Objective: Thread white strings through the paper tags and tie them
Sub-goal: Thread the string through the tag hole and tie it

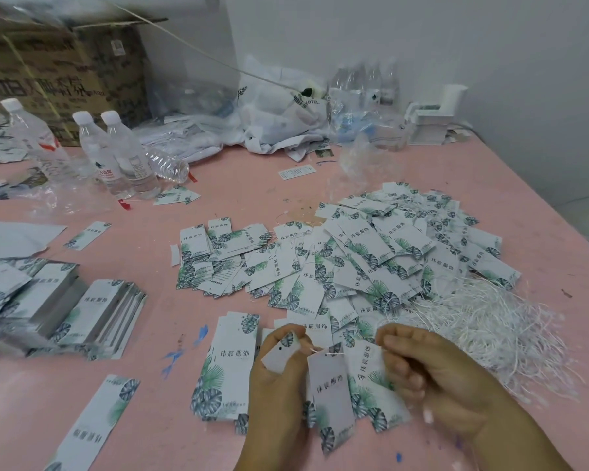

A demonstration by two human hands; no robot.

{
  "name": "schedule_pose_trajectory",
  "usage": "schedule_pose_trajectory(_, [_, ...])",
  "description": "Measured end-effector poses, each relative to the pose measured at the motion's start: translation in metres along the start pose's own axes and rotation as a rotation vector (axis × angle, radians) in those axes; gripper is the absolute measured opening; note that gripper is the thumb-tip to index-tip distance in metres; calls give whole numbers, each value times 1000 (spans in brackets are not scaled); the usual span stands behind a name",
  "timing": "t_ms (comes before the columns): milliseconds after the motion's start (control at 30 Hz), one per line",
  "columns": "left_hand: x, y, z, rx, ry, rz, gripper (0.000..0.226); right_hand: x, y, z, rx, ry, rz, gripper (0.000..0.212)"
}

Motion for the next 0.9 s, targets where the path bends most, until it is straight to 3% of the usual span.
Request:
schedule_pose_trajectory(33, [0, 1, -1, 6, 11, -31, 27, 5, -2, 1, 9, 11, 64, 6])
schedule_pose_trajectory(167, [4, 1, -2, 25, 76, -78, 23, 6, -8, 2, 42, -9, 319, 45])
schedule_pose_trajectory(233, [6, 2, -2, 18, 94, -67, 24, 1, -8, 5, 69, -10, 369, 40])
schedule_pose_trajectory(300, [6, 3, -2, -10, 86, -18, 23, -3, -7, 9, 116, 50, 343, 16])
schedule_pose_trajectory(400, [4, 2, -2, -64, 59, 87, 30, -18, -7, 6, 249, 126, 124, 21])
schedule_pose_trajectory(500, [2, 2, -4, -103, 18, 204, 36, -29, -13, -6, 384, 299, -475, 12])
schedule_pose_trajectory(567, [1, 4, -5, -136, 6, 282, 35, -32, -15, -10, 426, 420, -731, 13])
schedule_pose_trajectory(733, [0, 7, -7, -143, 21, 304, 32, -28, -8, -5, 345, 450, -783, 24])
schedule_pose_trajectory(900, [-7, 11, -11, -183, -23, 420, 18, -32, -15, -6, 421, 474, -869, 29])
Point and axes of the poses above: each hand's wrist, its own z-axis towards the middle knuckle, its own x-axis out of the back of the hand, y = z × x, the point moved 10 cm from there along z, towards the middle knuckle, and after that the axes turned 12 degrees about -z, right-handed, at the moved point
